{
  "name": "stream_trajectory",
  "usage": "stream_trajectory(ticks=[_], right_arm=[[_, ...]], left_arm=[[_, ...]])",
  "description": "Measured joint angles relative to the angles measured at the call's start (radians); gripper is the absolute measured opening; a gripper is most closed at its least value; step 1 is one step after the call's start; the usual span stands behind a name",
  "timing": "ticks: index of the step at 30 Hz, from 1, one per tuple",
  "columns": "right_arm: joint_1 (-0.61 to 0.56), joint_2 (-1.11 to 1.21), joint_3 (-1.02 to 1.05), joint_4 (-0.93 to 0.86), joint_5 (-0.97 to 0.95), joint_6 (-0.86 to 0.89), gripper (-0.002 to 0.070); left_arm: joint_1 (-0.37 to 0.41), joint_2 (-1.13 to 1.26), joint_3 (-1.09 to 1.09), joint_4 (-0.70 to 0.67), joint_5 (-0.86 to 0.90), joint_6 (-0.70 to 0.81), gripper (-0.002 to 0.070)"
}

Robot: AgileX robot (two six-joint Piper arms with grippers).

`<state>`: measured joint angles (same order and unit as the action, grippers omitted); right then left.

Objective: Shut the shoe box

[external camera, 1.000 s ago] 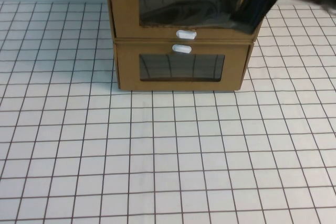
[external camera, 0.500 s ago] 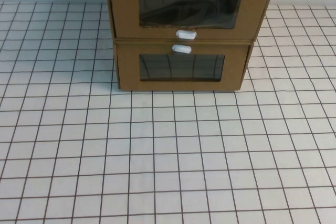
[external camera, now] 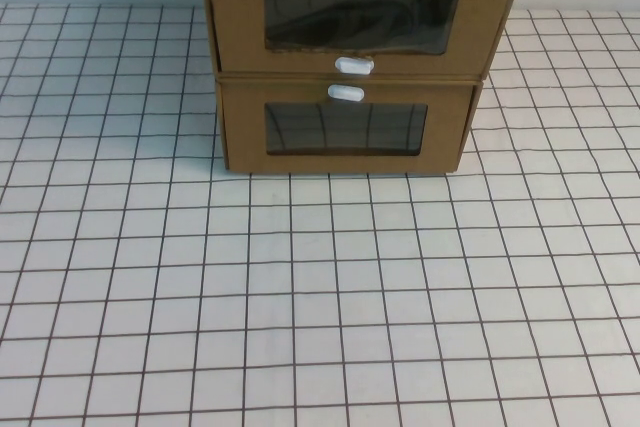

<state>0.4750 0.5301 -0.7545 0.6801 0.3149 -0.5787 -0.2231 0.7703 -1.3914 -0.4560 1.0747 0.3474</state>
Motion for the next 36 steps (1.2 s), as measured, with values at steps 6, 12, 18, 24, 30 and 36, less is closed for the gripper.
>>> stream_trajectory(ticks=[6, 12, 18, 24, 30, 36], right_arm=[[0.000, -0.150, 0.169, -0.045, 0.003, 0.003, -0.0014], [0.000, -0.286, 0.316, -0.109, 0.053, 0.022, -0.0014], [0.000, -0.332, 0.390, -0.173, 0.044, 0.032, -0.0014], [0.000, -0.336, 0.392, -0.175, 0.034, 0.032, -0.0014], [0.000, -0.336, 0.392, -0.175, 0.043, 0.032, -0.0014], [0.000, -0.336, 0.392, -0.175, 0.074, 0.032, -0.0014]], left_arm=[[0.000, -0.330, 0.384, 0.024, -0.161, -0.002, -0.0005], [0.000, -0.607, 0.637, 0.108, -0.252, -0.002, -0.0005], [0.000, -0.750, 0.786, 0.289, -0.270, -0.002, -0.0005], [0.000, -0.761, 0.863, 0.294, -0.314, -0.010, -0.0005], [0.000, -0.762, 0.876, 0.292, -0.327, -0.018, -0.0005], [0.000, -0.762, 0.876, 0.290, -0.331, -0.022, -0.0005]])
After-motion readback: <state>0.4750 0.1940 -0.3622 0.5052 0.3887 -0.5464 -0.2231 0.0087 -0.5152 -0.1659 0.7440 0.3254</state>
